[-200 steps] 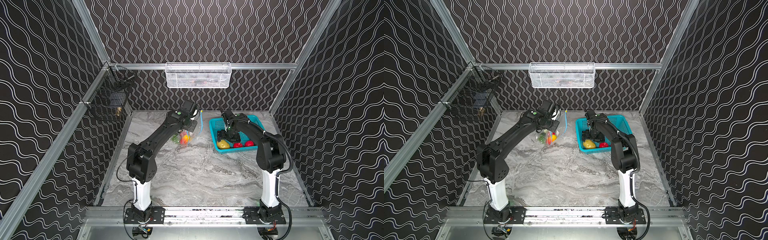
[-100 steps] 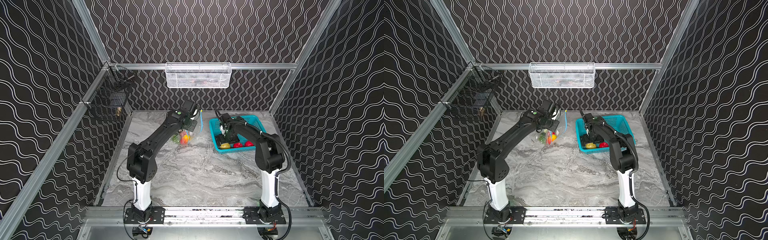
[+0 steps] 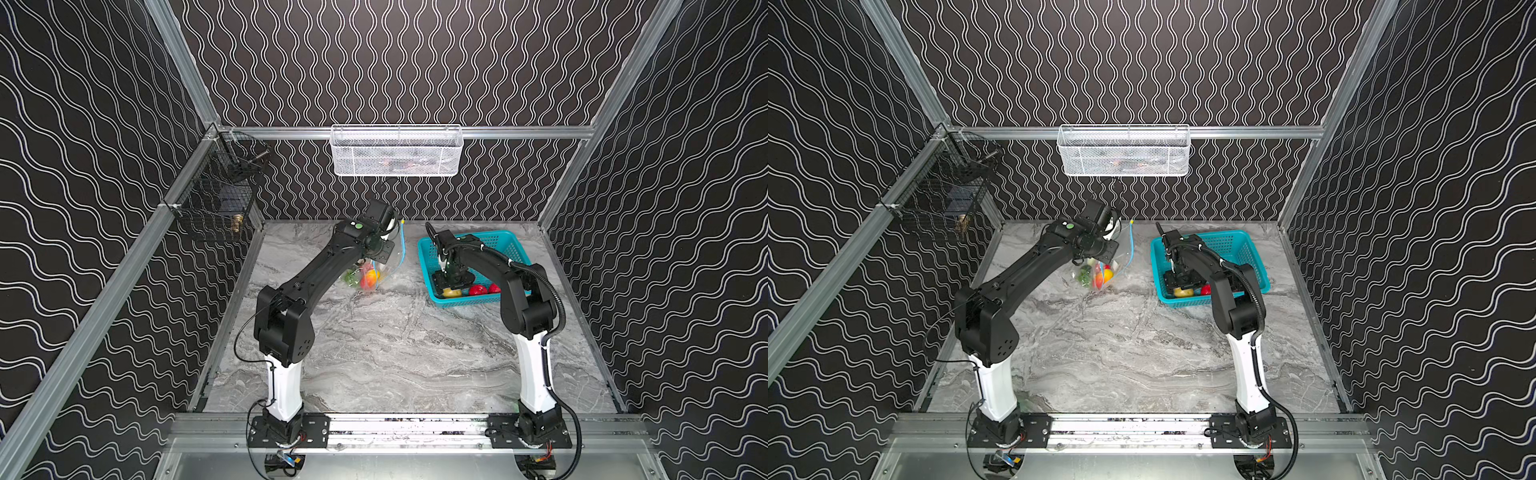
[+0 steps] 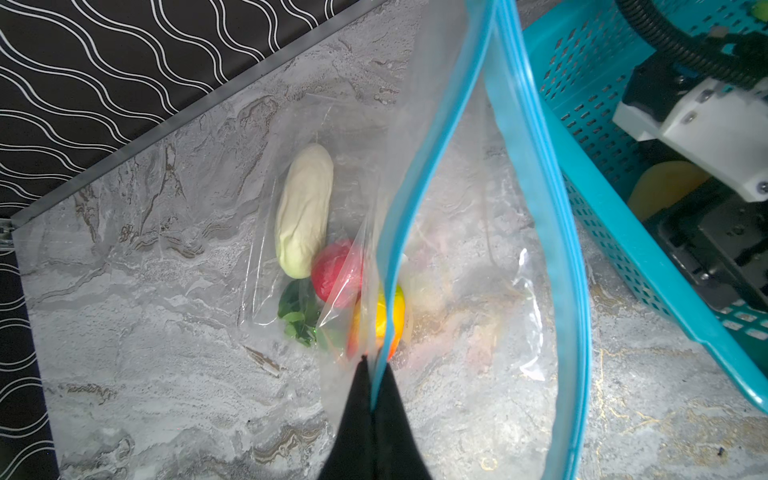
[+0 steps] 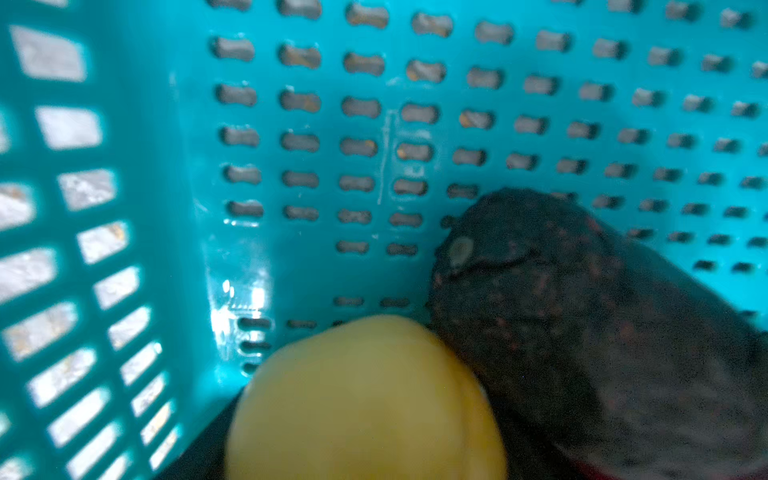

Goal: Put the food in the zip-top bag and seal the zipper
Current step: 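Close the right gripper on the yellow potato, then lift the yellow potato out of the basket with the right gripper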

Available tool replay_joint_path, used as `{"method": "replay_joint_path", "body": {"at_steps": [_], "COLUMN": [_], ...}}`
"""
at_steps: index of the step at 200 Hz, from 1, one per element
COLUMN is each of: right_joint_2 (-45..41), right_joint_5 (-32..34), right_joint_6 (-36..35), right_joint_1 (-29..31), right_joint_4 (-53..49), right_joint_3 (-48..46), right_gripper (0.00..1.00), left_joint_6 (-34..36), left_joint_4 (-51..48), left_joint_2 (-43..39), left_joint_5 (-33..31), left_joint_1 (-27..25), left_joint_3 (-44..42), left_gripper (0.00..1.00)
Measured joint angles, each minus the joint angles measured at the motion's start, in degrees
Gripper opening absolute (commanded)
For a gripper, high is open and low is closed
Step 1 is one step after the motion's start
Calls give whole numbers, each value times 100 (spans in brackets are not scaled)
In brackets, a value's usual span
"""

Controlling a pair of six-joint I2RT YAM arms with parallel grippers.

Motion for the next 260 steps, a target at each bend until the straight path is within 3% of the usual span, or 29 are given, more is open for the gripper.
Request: {"method": "replay_joint_path", "body": {"at_steps": [53, 125, 142, 205, 260], "right_joint_2": [-13, -350, -575, -1110, -1891], "right_joint_5": [-210, -638, -885, -1700, -1915], "right_joint_6": [210, 728, 935, 1832, 2861], "right_joint_1": [4, -291, -468, -811, -879], "right_joint_4": [-90, -83, 125, 1093, 2168], "right_joint_3": [146, 321, 175, -632, -1558], "right_gripper": [51, 48, 44, 43, 39], "left_joint_6": [0, 0, -2, -15, -22], "left_joint_4": [0, 0, 0, -50, -42], "left_joint_2": [0, 0, 0, -79, -114], "left_joint_5": [0, 11, 48, 107, 133], "left_joint_1": [0, 0, 0, 4, 4], "left_joint_3": [0, -11, -11, 2, -26], "left_gripper": [0, 0, 0, 0, 0]}}
